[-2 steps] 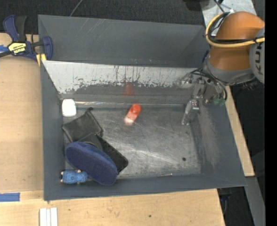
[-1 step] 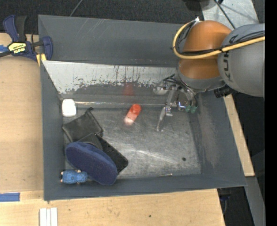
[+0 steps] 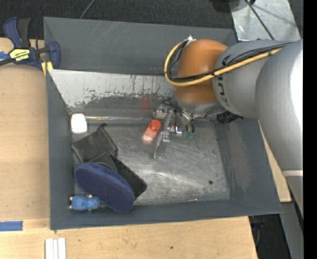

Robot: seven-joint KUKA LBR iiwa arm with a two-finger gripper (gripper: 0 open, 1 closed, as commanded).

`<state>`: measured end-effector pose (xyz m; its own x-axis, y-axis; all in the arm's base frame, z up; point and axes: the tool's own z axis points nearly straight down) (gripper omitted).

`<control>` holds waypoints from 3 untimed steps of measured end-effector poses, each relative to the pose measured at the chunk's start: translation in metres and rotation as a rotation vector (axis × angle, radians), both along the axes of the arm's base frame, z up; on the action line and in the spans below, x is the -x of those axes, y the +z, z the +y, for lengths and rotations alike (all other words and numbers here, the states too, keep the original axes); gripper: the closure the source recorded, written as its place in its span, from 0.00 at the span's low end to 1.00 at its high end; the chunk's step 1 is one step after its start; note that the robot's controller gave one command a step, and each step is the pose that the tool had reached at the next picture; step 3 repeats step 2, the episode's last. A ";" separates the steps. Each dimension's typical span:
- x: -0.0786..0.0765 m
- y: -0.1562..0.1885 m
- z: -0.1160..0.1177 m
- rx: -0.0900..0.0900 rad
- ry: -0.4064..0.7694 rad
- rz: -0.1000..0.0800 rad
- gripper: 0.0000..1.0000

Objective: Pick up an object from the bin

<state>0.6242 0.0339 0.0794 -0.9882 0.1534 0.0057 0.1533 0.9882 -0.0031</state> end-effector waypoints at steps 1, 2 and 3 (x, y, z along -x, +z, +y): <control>-0.004 0.002 0.002 -0.002 0.002 -0.020 1.00; 0.001 0.123 -0.003 -0.002 0.020 -0.019 1.00; 0.001 0.123 -0.003 -0.002 0.020 -0.019 1.00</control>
Offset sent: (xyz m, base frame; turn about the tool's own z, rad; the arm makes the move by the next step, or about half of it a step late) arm 0.0000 0.0000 0.0000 0.0000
